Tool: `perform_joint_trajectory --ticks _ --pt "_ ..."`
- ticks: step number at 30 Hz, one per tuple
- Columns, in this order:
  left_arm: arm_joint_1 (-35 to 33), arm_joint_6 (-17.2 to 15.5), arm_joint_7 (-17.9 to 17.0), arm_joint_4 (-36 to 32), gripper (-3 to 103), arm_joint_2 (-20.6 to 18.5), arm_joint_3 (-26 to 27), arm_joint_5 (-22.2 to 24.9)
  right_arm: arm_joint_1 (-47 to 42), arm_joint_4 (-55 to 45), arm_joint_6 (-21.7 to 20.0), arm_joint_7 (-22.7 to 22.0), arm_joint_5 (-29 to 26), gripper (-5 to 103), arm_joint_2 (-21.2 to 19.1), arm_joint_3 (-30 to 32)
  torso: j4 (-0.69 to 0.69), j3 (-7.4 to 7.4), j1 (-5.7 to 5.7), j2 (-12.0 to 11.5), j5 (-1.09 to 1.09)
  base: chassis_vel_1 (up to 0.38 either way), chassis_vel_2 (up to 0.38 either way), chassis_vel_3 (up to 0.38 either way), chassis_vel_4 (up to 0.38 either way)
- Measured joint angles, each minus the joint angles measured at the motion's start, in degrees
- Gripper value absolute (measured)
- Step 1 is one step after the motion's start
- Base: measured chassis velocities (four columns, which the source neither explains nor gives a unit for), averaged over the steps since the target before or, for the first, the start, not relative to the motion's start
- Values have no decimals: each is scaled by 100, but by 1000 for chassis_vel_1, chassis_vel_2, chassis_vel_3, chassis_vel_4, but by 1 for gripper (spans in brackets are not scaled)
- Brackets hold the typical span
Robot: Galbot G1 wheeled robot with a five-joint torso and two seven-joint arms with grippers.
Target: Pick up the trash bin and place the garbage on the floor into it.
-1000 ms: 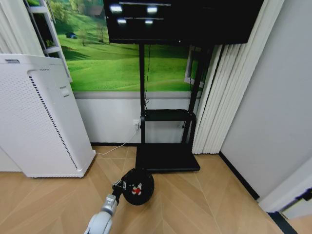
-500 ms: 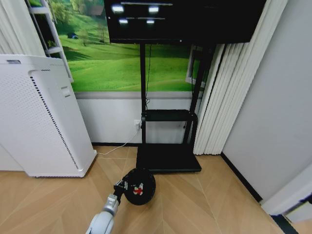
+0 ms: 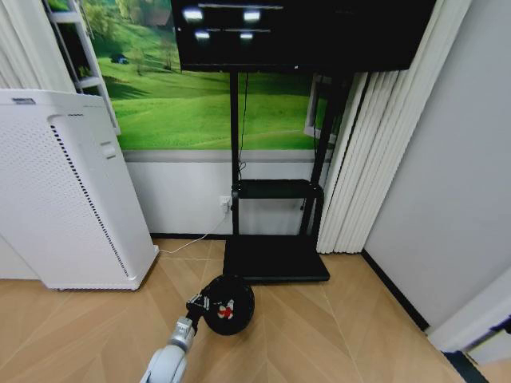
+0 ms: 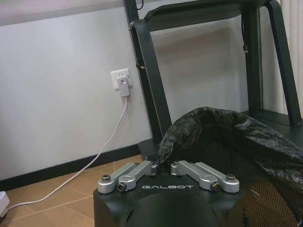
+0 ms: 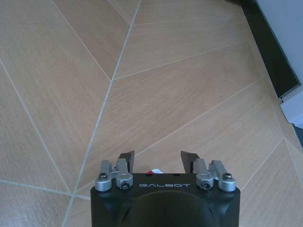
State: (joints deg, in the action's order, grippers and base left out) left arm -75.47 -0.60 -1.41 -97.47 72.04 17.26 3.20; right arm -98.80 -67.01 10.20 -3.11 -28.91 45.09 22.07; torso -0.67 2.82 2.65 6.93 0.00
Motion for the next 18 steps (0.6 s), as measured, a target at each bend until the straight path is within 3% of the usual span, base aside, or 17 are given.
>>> perform_joint_trajectory --ticks 2,3,5,10,18 --pt "17 0 0 6 7 0 -16 2 -51 12 37 44 56 70 0 18 0 0 0 0 0 0 0 0 0" --pt "17 0 0 6 7 0 -16 2 -51 12 37 44 56 70 0 18 0 0 0 0 0 0 0 0 0" --pt "27 0 1 18 7 -9 -24 4 -95 65 79 78 125 80 4 32 0 0 0 0 0 0 0 0 0" --pt "33 0 1 30 7 -13 -28 4 -107 171 105 101 159 96 17 33 0 0 0 0 0 0 0 0 0" --pt "27 -5 2 31 7 -2 -43 4 -15 326 93 111 187 100 36 1 0 0 0 0 0 0 0 0 0"
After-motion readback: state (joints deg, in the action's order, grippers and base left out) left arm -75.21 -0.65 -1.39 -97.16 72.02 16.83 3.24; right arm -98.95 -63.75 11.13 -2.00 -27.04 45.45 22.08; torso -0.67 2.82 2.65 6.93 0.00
